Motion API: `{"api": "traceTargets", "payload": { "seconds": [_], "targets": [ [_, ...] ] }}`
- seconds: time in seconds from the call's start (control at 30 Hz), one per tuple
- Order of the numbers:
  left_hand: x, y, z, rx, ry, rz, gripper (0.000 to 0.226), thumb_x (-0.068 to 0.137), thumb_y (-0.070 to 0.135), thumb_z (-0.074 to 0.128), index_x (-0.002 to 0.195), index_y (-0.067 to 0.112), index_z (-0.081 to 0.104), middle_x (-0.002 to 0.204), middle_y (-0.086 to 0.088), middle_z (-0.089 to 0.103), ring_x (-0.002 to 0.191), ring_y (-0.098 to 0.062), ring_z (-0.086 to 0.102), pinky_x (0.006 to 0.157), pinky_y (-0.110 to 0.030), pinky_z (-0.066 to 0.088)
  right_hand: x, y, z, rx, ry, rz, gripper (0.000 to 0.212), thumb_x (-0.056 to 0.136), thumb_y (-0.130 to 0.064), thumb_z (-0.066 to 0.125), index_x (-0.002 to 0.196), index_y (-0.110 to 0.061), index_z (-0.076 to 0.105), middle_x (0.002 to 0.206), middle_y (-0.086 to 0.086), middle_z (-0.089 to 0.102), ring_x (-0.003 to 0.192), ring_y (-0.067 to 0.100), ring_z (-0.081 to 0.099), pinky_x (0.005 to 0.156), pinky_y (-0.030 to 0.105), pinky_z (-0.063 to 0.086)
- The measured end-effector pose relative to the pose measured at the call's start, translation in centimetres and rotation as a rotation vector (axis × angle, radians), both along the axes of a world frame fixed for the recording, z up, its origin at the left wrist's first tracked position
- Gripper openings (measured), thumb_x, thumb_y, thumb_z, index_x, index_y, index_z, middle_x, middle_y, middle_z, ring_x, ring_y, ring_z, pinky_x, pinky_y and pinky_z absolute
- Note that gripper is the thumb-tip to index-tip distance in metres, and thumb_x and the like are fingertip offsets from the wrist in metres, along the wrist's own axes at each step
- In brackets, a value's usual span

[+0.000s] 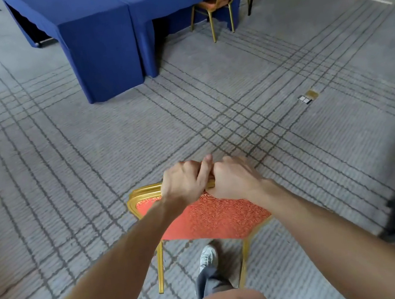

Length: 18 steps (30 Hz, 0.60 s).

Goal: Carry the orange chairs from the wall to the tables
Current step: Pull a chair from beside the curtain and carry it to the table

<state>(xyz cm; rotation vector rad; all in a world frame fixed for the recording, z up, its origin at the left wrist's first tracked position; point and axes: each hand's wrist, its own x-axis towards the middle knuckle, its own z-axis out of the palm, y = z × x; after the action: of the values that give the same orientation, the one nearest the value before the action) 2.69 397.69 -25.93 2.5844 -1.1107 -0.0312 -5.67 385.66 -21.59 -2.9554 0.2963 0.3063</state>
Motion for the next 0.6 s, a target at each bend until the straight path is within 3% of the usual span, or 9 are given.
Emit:
{"api": "traceTargets", "payload": {
  "seconds": [0.07, 0.17, 0.3, 0.4, 0.6],
  "targets": [
    [2.7, -2.1, 1.3, -0.047, 0.156, 0.057, 0.067, 0.098, 0.063, 0.018, 0.077, 0.019, 0.064, 0.084, -0.008, 0.07, 0.085, -0.029, 0.064, 0.066, -0.033, 0.036, 2.5, -2.1, 0.4, 0.008, -0.033, -0.032, 0.038, 0.087, -0.051, 0.057, 0.101, -0.015, 0.062, 0.095, 0.007, 0.065, 0.089, 0.029, 0.062, 0.078, 0.037, 0.051],
    [6.9, -6.1, 2.8, -0.068, 0.182, 0.071, 0.067, 0.096, 0.067, 0.023, 0.058, 0.021, 0.053, 0.065, -0.001, 0.062, 0.07, -0.024, 0.062, 0.063, -0.032, 0.037, 6.6, -6.0, 1.2, 0.049, -0.019, -0.053, 0.036, 0.089, -0.049, 0.056, 0.097, -0.014, 0.062, 0.093, 0.008, 0.066, 0.088, 0.029, 0.064, 0.075, 0.036, 0.051],
    [11.8, -10.9, 3.8, -0.049, 0.149, 0.061, 0.065, 0.099, 0.065, 0.025, 0.055, 0.022, 0.048, 0.06, 0.003, 0.055, 0.065, -0.021, 0.057, 0.063, -0.033, 0.038, 11.4, -10.6, 2.2, 0.134, -0.039, -0.087, 0.036, 0.088, -0.048, 0.059, 0.097, -0.013, 0.062, 0.095, 0.009, 0.066, 0.089, 0.03, 0.063, 0.076, 0.036, 0.051],
    [14.6, -13.4, 3.8, -0.088, 0.159, 0.077, 0.073, 0.096, 0.072, 0.017, 0.061, 0.021, 0.057, 0.062, 0.002, 0.059, 0.067, -0.021, 0.06, 0.065, -0.036, 0.045, 14.0, -12.9, 2.6, 0.191, -0.057, -0.109, 0.033, 0.089, -0.047, 0.059, 0.095, -0.015, 0.063, 0.095, 0.008, 0.067, 0.088, 0.03, 0.063, 0.076, 0.036, 0.051],
    [18.6, -17.0, 4.3, -0.101, 0.151, 0.091, 0.075, 0.09, 0.076, 0.012, 0.056, 0.021, 0.051, 0.062, -0.002, 0.059, 0.065, -0.022, 0.057, 0.066, -0.036, 0.037, 18.1, -17.0, 2.8, 0.184, -0.072, -0.061, 0.031, 0.09, -0.047, 0.057, 0.09, -0.016, 0.06, 0.091, 0.007, 0.065, 0.087, 0.03, 0.063, 0.074, 0.035, 0.05]
  ]
}}
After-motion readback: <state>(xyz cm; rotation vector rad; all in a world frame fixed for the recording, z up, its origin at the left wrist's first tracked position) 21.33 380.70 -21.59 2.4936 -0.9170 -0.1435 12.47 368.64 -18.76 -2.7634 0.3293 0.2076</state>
